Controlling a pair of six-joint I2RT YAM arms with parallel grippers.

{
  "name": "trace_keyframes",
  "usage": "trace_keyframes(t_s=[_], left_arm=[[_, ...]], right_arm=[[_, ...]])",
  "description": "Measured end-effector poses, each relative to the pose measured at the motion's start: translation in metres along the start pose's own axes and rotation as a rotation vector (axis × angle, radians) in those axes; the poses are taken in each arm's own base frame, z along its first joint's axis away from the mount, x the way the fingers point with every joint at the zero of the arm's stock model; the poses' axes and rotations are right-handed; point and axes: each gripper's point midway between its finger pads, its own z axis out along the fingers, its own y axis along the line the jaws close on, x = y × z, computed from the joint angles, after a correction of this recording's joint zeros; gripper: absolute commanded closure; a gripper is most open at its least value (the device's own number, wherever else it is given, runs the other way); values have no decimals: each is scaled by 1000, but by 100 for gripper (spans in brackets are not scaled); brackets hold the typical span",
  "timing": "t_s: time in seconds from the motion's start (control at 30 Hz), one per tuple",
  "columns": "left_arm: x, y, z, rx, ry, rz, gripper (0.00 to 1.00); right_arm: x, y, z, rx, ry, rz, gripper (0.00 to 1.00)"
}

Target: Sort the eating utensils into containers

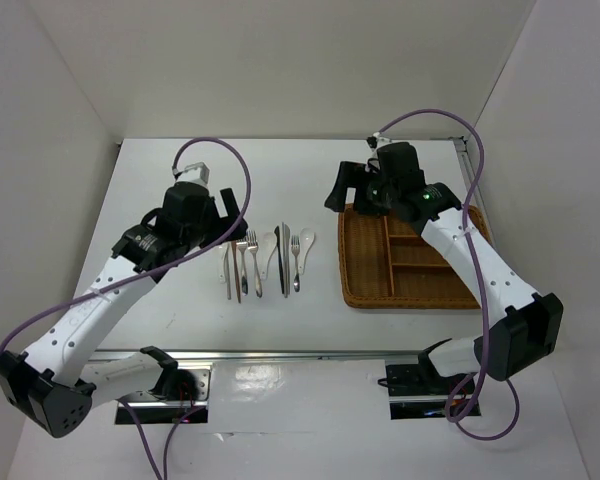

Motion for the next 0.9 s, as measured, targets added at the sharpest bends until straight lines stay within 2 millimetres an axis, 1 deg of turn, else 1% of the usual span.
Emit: trace_keyframes(t_s=[0.17,0.3,0.37,0.43,0.47,0.5,0.57,0.63,0.7,0.77,0.9], left_arm=[[5,0,3,-6,22,-16,0],[16,4,7,-27,72,-16,0],[25,6,10,-45,113,-30,11],[34,7,11,-48,150,-51,13],[39,6,12,-41,166,-55,4],[45,7,13,-36,183,-55,0],[56,9,15,-33,213,-69,0],[64,11,17,-26,236,-68,0],[66,11,16,-11,237,-54,0],[61,10,14,1,220,-47,0],[51,12,10,12,178,-30,0]], right_arm=[[7,5,1,-25,24,-4,7],[27,12,7,-53,76,-15,8],[36,15,11,-62,105,-17,9],[43,17,19,-68,134,-18,9],[46,18,22,-66,146,-20,9],[50,19,25,-65,157,-23,9],[57,25,29,-73,175,-33,9],[64,36,33,-95,189,-41,9],[71,46,39,-118,203,-49,11],[80,52,50,-128,229,-52,12],[104,49,82,-100,311,-43,16]])
